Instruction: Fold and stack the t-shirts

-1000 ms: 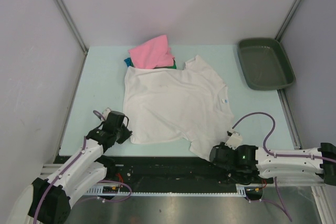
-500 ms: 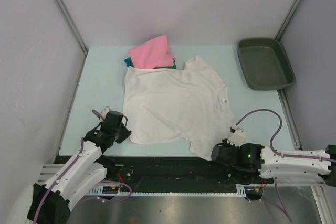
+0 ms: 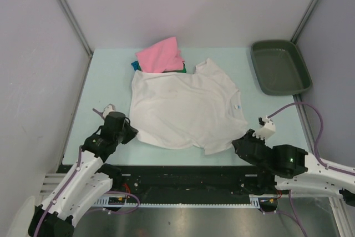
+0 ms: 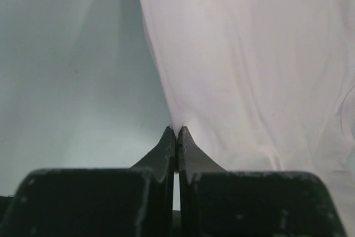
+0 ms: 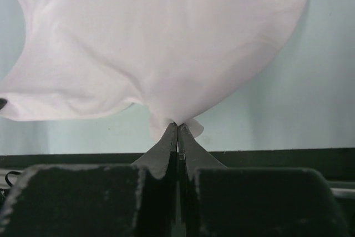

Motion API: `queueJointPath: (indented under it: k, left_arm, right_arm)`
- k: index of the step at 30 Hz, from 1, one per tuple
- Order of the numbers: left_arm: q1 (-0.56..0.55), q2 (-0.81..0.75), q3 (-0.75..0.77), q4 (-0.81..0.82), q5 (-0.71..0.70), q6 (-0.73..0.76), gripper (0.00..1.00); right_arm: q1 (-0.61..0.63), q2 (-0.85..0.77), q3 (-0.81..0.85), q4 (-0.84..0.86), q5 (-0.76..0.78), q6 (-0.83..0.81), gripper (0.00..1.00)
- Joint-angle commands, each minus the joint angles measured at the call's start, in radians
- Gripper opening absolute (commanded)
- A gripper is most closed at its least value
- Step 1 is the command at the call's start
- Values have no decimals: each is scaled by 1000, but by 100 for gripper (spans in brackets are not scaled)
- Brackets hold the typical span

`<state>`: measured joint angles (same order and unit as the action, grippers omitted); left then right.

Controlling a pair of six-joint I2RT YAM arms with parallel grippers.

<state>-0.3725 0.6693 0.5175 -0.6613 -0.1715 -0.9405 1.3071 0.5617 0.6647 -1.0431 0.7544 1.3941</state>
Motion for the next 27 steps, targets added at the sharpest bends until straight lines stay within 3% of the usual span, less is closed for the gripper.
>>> queueJointPath:
  k: [1,17,22,27]
  left_arm:
    - [10,-7,76,2,3,28,0]
    - [10,-292,153,-230,-11,-4,0]
    - [10,-347,176,-294,-10,-17,0]
    - [10,-338,158,-268,1,-24,0]
  right_arm:
    - [-44,-26,93,-38,148,-105,0]
    - [-81,-210,210,-143,115,-196,0]
    - [-164,-252,225,-112,56,-270,0]
    - [-273,-264,234,-6,-9,-446,0]
